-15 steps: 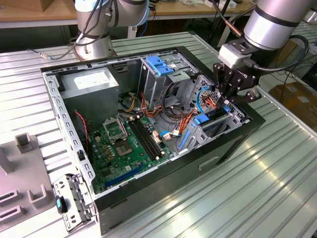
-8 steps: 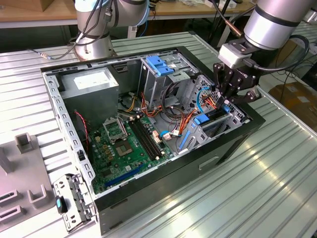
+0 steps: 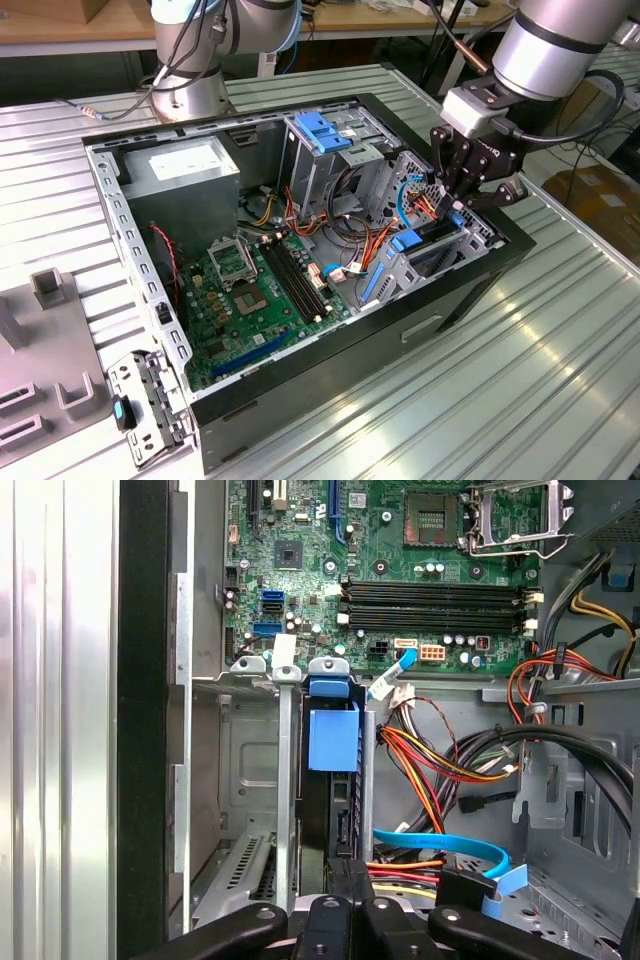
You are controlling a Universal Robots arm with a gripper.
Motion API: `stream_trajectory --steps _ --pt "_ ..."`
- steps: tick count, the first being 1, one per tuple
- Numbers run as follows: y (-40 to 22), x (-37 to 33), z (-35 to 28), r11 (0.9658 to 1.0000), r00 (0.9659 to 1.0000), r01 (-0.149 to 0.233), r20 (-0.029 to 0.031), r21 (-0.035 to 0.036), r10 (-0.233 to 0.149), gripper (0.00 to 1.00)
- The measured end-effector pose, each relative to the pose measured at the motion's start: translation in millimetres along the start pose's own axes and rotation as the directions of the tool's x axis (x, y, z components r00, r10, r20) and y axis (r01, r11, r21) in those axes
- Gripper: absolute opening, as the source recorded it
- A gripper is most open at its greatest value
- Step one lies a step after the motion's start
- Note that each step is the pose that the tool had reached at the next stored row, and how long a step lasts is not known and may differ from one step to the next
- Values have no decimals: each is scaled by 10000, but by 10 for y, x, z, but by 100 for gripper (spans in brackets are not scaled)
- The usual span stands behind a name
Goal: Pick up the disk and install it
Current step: 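Insert the second disk wire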
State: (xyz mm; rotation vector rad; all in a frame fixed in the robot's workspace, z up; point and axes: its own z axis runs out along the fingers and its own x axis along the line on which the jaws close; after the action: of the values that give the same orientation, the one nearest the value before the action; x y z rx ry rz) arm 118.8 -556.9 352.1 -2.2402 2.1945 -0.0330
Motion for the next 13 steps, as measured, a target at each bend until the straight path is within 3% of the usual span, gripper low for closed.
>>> stream_trajectory --steps 13 --pt "84 -2 -2 10000 10000 0 0 1 0 11"
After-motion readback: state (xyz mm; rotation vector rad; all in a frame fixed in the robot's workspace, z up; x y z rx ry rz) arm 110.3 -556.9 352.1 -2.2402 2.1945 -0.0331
